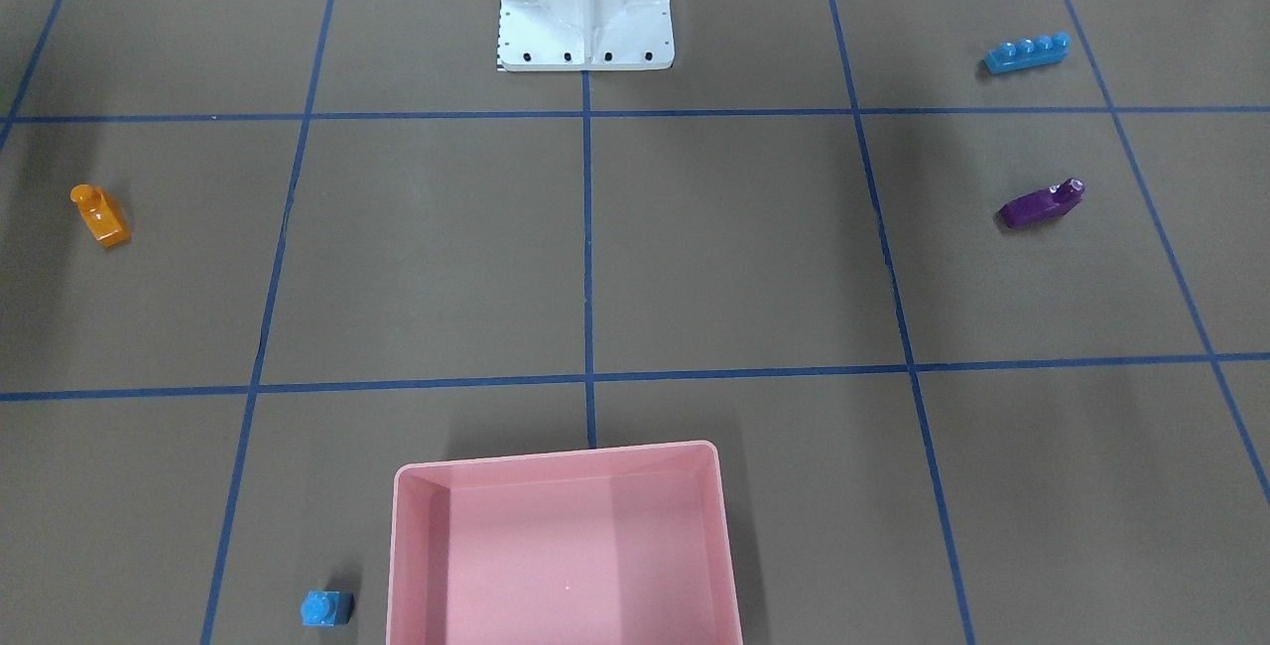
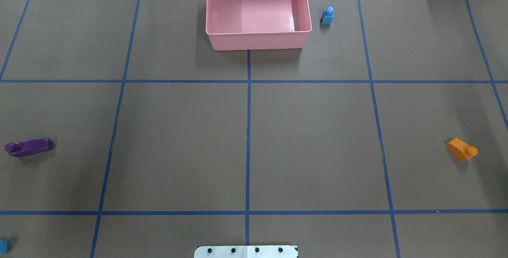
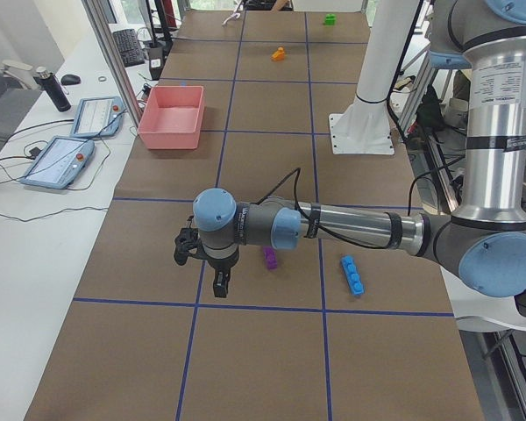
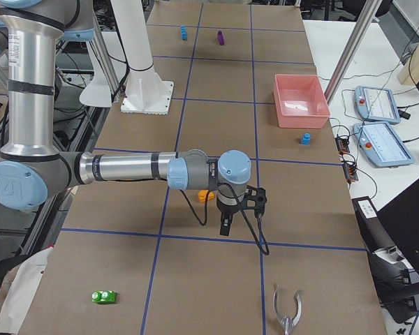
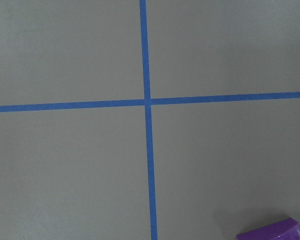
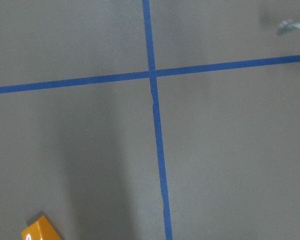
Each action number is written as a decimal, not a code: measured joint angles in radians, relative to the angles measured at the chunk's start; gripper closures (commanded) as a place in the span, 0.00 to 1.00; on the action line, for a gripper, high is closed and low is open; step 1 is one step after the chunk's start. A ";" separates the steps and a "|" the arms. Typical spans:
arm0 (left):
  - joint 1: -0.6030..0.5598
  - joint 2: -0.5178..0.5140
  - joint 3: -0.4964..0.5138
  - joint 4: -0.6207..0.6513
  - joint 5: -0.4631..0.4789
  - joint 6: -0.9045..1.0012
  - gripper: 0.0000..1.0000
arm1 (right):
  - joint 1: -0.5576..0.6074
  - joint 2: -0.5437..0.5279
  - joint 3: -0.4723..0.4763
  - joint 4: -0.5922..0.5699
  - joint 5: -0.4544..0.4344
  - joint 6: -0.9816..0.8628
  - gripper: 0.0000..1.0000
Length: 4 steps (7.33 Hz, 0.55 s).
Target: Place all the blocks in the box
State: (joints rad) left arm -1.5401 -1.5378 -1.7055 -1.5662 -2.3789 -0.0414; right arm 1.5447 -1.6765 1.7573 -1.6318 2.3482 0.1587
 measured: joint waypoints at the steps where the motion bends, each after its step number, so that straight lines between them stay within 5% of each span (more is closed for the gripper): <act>1: 0.000 0.002 0.000 0.000 -0.001 0.000 0.00 | 0.000 -0.004 0.001 -0.003 0.007 0.001 0.00; 4: 0.000 0.011 -0.001 -0.005 -0.003 0.001 0.00 | 0.000 -0.009 0.000 -0.005 0.011 0.001 0.00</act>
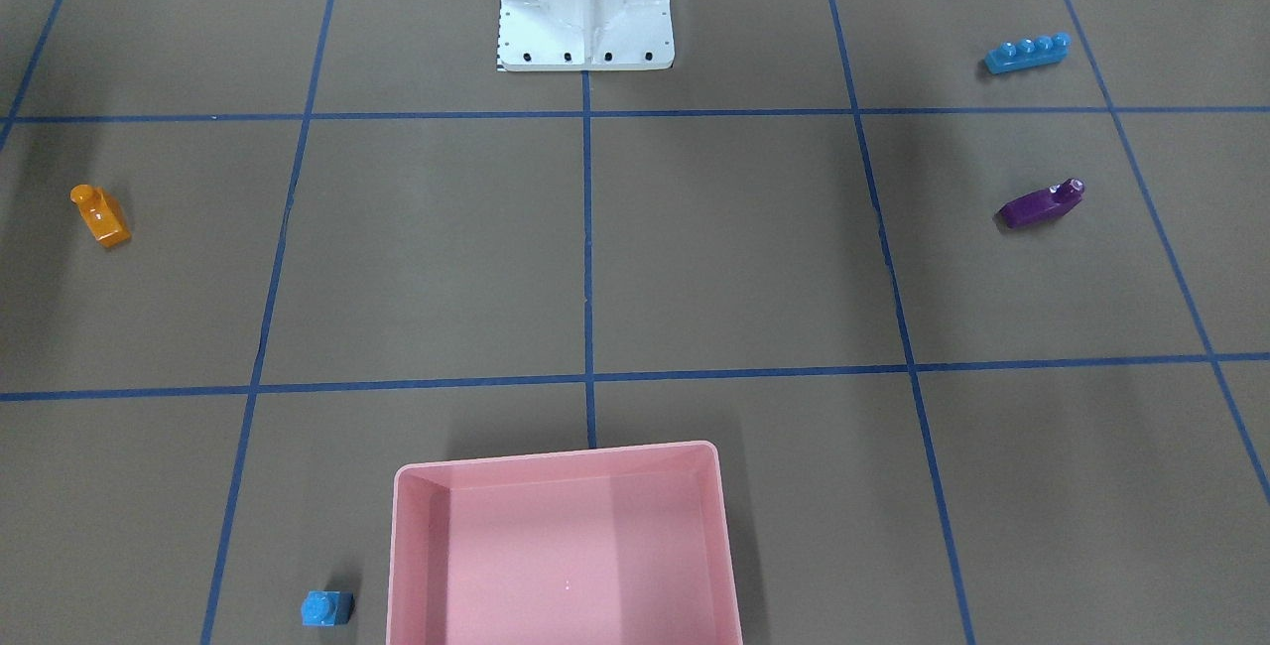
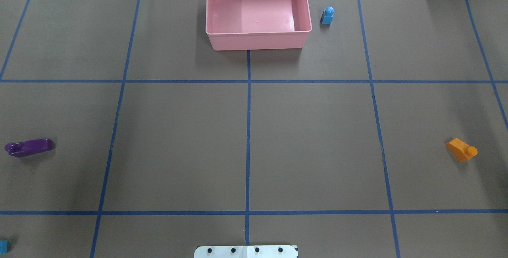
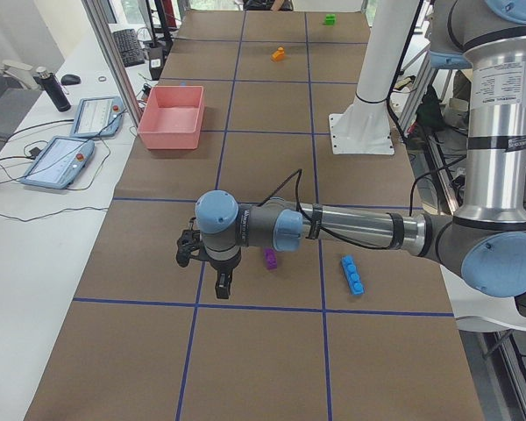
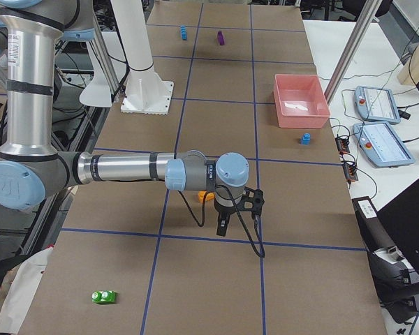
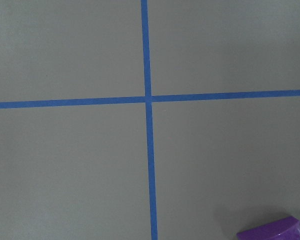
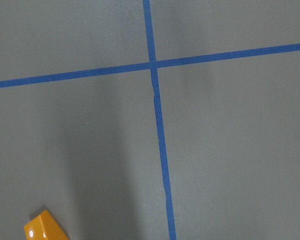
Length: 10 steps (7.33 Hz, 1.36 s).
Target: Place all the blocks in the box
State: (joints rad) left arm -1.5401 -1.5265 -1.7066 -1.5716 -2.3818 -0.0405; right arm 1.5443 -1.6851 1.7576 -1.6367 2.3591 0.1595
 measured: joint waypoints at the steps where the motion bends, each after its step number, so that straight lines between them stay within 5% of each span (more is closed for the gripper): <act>1: 0.000 0.001 -0.001 -0.003 0.001 0.000 0.00 | 0.000 0.000 0.000 0.001 0.000 0.000 0.00; 10: 0.004 0.015 0.005 -0.029 -0.005 0.007 0.00 | -0.003 -0.056 0.037 0.036 0.083 -0.006 0.00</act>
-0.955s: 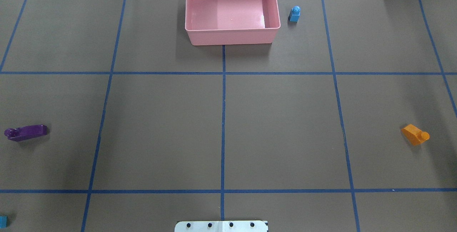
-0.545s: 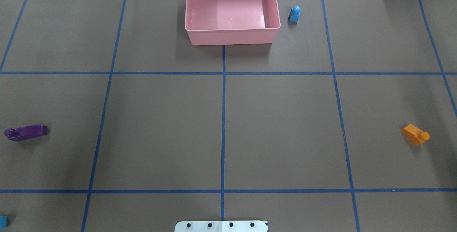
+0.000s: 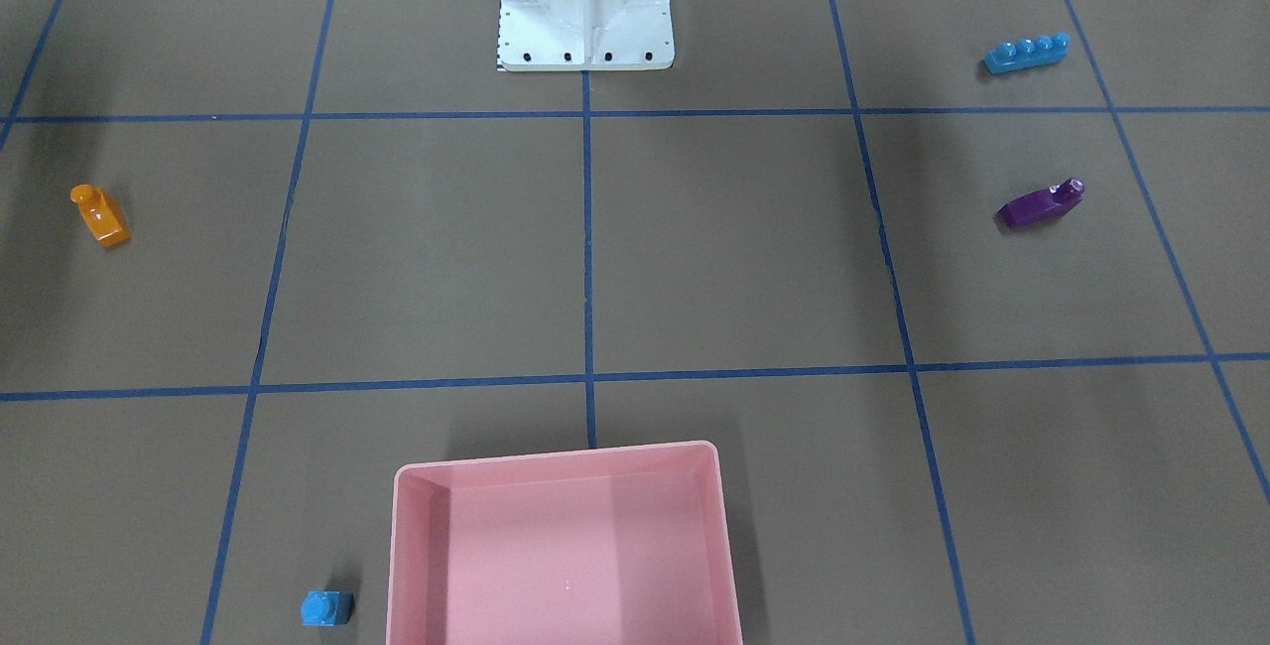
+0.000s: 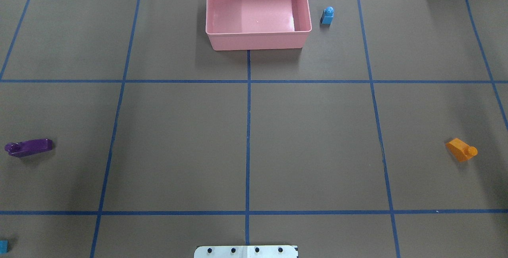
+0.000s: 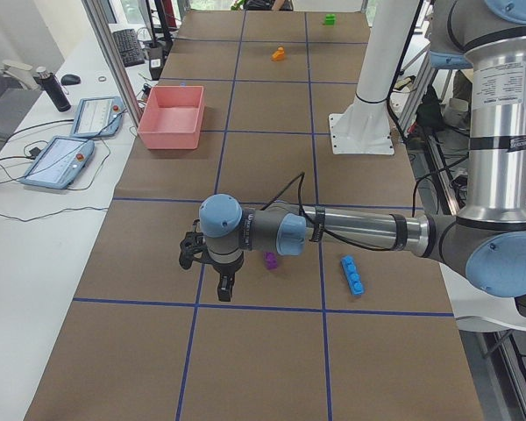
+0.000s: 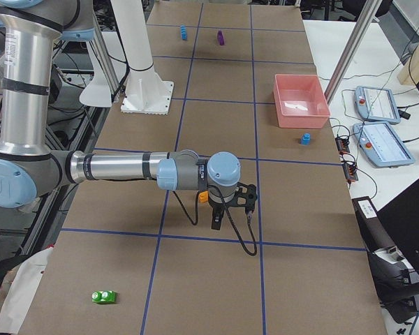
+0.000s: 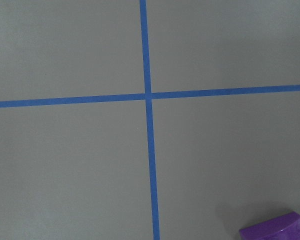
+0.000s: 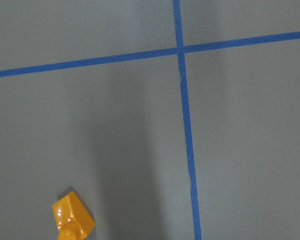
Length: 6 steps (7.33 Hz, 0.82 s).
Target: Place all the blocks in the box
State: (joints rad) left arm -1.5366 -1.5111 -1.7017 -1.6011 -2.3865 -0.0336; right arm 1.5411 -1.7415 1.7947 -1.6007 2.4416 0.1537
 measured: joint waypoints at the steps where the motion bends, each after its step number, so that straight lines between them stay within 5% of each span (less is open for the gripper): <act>1: 0.001 0.000 0.001 -0.008 -0.016 -0.001 0.00 | -0.001 -0.027 -0.001 0.038 0.008 -0.004 0.00; 6: 0.008 0.007 -0.015 -0.067 -0.049 -0.007 0.00 | -0.005 -0.338 0.004 0.272 -0.120 -0.194 0.09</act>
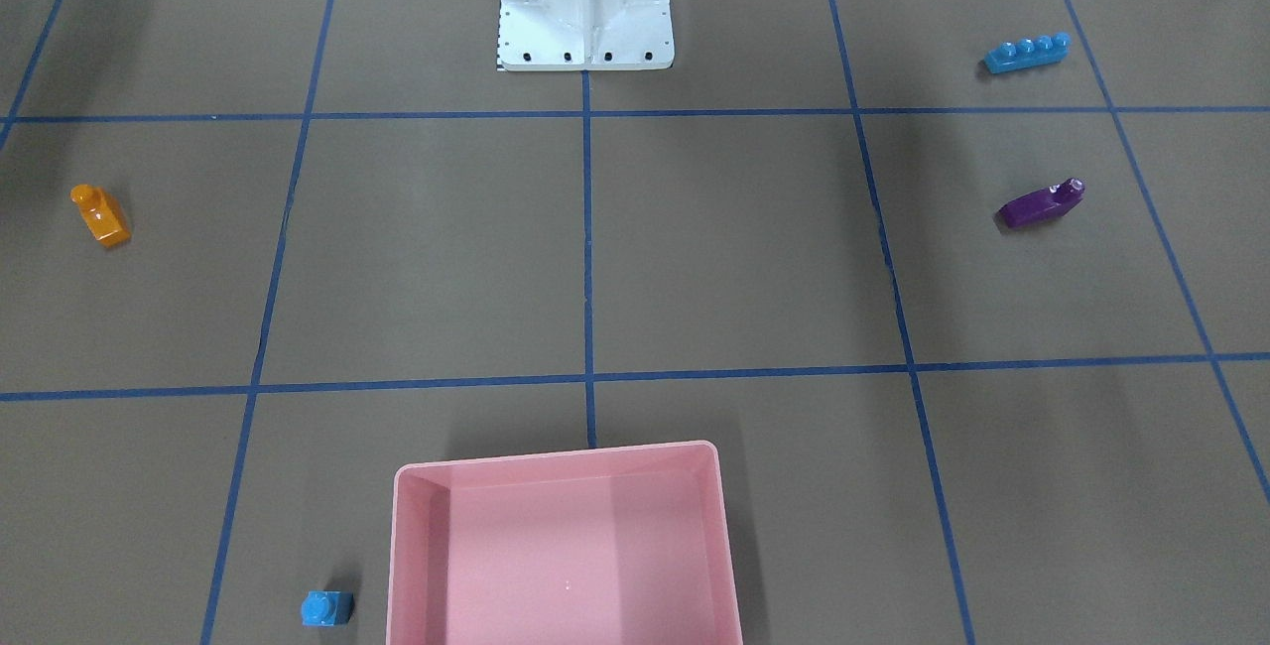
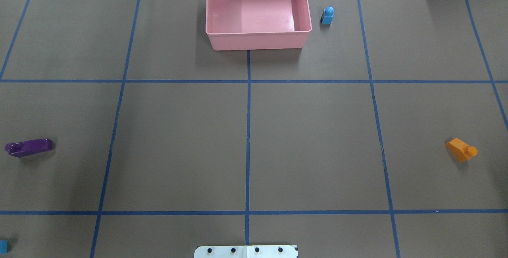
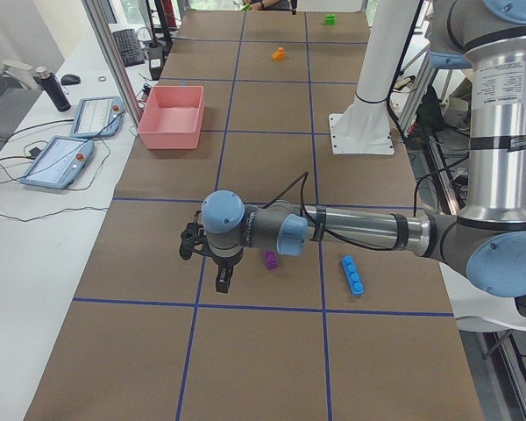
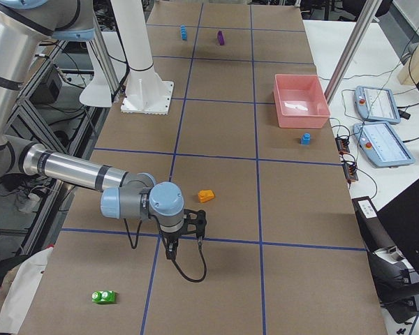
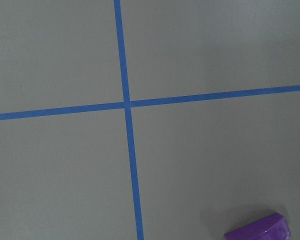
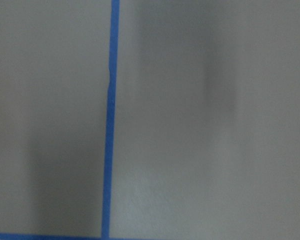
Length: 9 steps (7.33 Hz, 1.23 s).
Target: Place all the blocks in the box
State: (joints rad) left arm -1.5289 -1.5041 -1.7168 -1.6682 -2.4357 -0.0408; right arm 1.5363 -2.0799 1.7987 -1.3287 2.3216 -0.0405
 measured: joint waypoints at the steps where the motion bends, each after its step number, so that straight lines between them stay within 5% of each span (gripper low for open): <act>1: 0.000 0.000 -0.007 -0.001 -0.002 0.000 0.00 | 0.000 -0.050 -0.012 0.007 -0.008 -0.046 0.11; 6: 0.000 0.014 -0.061 0.000 -0.002 -0.019 0.00 | 0.074 -0.074 -0.305 0.014 -0.032 -0.298 0.12; 9: 0.000 0.018 -0.079 0.000 -0.002 -0.033 0.00 | 0.161 -0.068 -0.314 0.009 -0.101 -0.343 0.13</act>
State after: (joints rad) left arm -1.5287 -1.4862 -1.7963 -1.6681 -2.4378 -0.0742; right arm 1.6973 -2.1477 1.4842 -1.3200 2.2205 -0.3836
